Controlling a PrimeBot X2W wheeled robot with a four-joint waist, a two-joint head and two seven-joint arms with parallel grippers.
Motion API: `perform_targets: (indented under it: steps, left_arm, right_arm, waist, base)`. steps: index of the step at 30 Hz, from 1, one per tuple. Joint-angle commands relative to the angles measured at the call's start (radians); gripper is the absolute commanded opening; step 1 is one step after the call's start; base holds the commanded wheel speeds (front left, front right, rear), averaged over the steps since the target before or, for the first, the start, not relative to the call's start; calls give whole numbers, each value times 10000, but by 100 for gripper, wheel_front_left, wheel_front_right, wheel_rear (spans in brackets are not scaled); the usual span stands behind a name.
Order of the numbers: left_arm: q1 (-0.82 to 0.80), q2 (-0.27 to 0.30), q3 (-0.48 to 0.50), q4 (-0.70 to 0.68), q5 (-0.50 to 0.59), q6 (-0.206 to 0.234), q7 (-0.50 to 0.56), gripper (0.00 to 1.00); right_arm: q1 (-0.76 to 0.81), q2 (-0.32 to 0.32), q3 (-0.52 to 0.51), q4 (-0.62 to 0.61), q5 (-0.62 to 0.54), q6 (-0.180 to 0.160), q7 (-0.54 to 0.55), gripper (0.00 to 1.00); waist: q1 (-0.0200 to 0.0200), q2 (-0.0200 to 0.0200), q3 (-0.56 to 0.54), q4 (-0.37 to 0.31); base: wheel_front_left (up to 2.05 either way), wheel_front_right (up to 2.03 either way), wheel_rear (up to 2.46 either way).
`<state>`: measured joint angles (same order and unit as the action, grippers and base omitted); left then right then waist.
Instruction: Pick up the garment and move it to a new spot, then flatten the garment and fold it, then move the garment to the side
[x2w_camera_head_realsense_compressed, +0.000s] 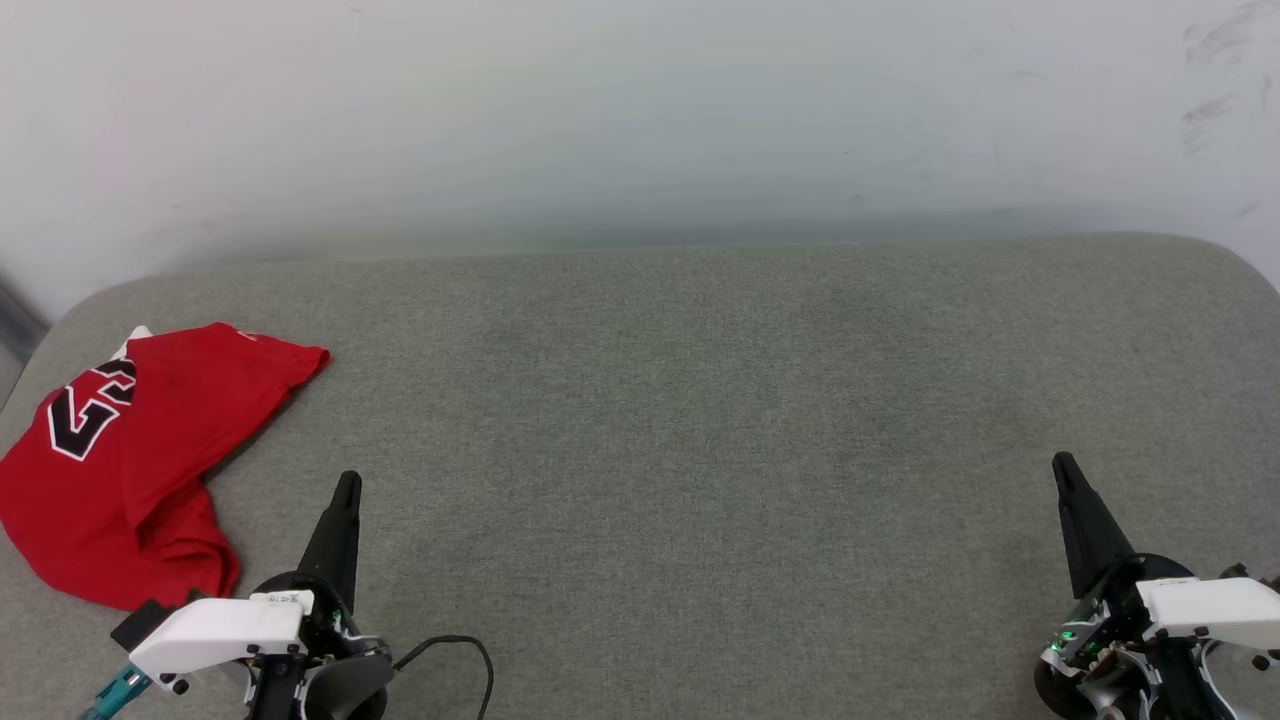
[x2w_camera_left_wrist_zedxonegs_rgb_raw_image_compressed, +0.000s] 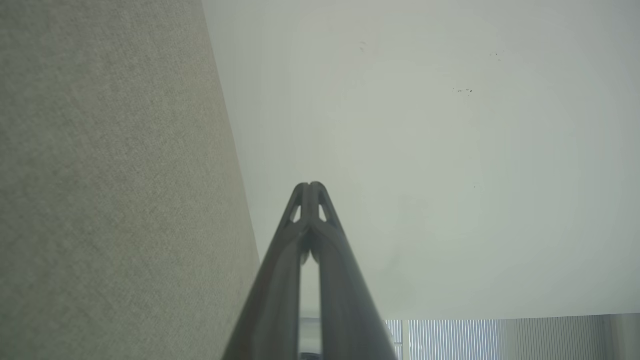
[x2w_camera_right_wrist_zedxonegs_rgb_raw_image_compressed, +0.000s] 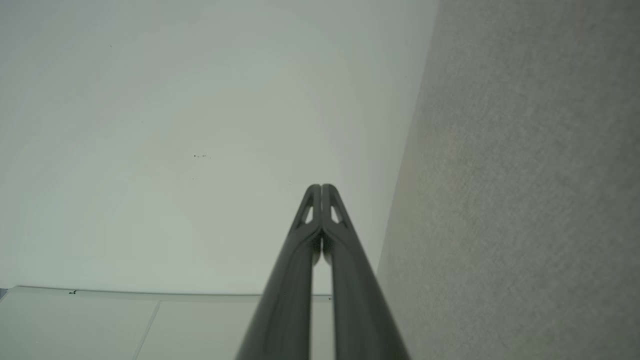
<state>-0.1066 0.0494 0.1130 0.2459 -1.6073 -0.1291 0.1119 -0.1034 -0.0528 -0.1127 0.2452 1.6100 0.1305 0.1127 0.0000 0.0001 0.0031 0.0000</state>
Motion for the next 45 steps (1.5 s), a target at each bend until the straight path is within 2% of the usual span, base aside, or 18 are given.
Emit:
perform_targets:
  steps: [1,23,24,28,35,40,45]
  left_arm:
    - [-54,18,15,2,7,-29,41,0]
    - [-54,18,12,1,8,-29,41,0]
    - [-1,0,2,-4,0,0,-6,100]
    - [263,-38,-51,261,3,4,-41,100]
    - [336,-32,17,-18,331,1,-401,100]
    - [320,-29,248,-186,1347,13,-640,100]
    - [292,-25,310,-593,2494,255,-866,100]
  right_arm:
    - [-108,36,-6,9,-35,4,18,0]
    - [-109,40,-9,10,-40,4,17,0]
    - [1,0,-6,-2,-3,0,3,100]
    - [295,10,23,289,-11,0,-26,100]
    - [395,11,20,103,-428,1,-389,100]
    - [437,12,-31,-219,-1476,1,-629,100]
    - [486,12,-63,-671,-2641,2,-856,100]
  waist:
    - [0,-1,0,0]
    - [0,-1,0,0]
    - [0,-1,0,0]
    - [0,-1,3,1]
    - [0,-1,14,2]
    - [0,-1,31,-1]
    - [0,-1,54,-4]
  base:
    - [0,0,0]
    - [0,0,0]
    - [0,0,0]
    - [0,0,0]
    - [0,0,0]
    - [0,0,0]
    - [0,0,0]
